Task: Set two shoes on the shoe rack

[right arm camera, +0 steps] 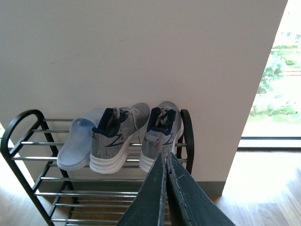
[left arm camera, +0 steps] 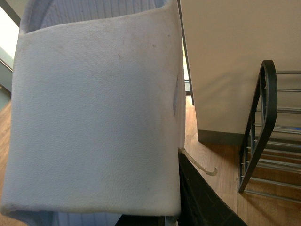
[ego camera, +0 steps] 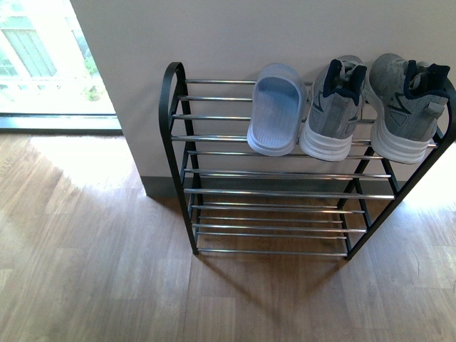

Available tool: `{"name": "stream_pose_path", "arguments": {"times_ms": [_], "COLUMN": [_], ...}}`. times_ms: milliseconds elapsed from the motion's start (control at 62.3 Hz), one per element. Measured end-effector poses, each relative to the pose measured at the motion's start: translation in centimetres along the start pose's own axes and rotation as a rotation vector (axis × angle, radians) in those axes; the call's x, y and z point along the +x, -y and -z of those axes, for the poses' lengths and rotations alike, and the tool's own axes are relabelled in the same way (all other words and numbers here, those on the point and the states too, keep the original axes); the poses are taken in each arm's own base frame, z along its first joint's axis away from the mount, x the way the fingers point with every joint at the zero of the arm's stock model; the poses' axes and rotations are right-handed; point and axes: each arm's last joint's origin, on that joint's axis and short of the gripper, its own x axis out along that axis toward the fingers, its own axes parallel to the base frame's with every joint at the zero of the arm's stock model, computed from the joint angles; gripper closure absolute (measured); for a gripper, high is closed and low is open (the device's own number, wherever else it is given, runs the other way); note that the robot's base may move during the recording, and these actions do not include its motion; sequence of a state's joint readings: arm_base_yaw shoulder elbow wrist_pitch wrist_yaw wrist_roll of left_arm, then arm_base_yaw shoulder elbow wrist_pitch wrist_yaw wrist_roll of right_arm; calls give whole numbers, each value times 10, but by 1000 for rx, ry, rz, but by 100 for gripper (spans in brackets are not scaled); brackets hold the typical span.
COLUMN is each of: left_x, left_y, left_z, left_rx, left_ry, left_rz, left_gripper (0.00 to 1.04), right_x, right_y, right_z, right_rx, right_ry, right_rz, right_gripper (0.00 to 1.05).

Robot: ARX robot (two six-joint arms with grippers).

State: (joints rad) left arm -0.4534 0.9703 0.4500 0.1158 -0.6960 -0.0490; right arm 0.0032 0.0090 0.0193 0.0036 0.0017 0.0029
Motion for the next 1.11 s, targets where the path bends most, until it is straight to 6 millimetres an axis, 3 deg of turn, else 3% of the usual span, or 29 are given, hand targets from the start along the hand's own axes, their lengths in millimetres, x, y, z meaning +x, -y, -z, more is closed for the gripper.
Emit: {"name": "stream_pose_path", "arguments": {"times_ms": [337,562,674,835,915,963,1108], "left_x": [0,0,8,51,95,120,169], "left_y": [0,0,3,21,45,63,100], "left_z": [0,0,-1,-22,-32,-34,-32], "left_rx": [0,0,-123,-337,-391,-393,-361], "left_ry": [0,-1,-69,-100,-154,-198,-295], "left_rz": [0,0,28,137,278,352,452], "left_gripper": [103,103,103,103,103,103,103], "right_x": [0,0,0,0,0,0,0], "right_y": [0,0,0,0,0,0,0], "right_z": [0,0,0,0,0,0,0], "right_rx": [0,0,0,0,0,0,0], "right_ry": [0,0,0,1,1,1,1], "right_rz": [0,0,0,0,0,0,0], "right_gripper": [103,64,47,22,8,9,9]}}
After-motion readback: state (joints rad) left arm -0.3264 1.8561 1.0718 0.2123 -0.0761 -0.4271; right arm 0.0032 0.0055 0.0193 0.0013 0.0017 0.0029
